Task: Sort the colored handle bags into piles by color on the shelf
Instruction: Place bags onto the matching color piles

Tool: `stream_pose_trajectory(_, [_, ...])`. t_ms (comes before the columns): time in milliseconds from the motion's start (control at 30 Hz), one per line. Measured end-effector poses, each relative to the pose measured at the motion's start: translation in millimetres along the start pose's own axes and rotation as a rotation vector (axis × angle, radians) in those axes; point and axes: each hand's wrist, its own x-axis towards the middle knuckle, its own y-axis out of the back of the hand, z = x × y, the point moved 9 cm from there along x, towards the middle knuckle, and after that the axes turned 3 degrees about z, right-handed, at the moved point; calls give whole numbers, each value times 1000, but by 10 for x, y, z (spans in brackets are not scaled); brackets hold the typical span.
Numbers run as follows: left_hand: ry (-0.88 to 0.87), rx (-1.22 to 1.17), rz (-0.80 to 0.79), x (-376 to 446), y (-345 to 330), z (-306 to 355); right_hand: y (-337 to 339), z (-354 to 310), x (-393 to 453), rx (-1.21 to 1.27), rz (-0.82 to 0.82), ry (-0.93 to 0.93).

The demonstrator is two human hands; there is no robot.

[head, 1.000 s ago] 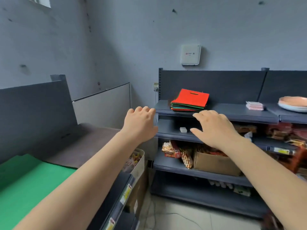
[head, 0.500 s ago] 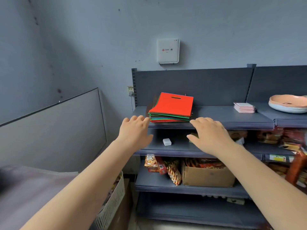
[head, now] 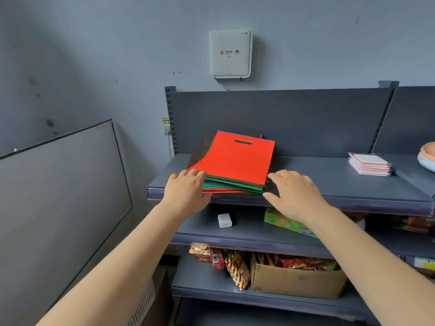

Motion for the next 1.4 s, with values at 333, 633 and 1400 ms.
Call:
stream_pose_trajectory(333, [43, -109, -51, 909, -827, -76, -747, 356, 869, 124, -104, -81])
stream_pose_trajectory(633, [6, -239, -23, 1397, -1317, -19, -1311, 843, 1377, 354, -102, -446])
stream_pose_trajectory(1400, [390, -564, -164, 1951, -1857, -874, -1313, 1618, 1459, 808, 545, -595])
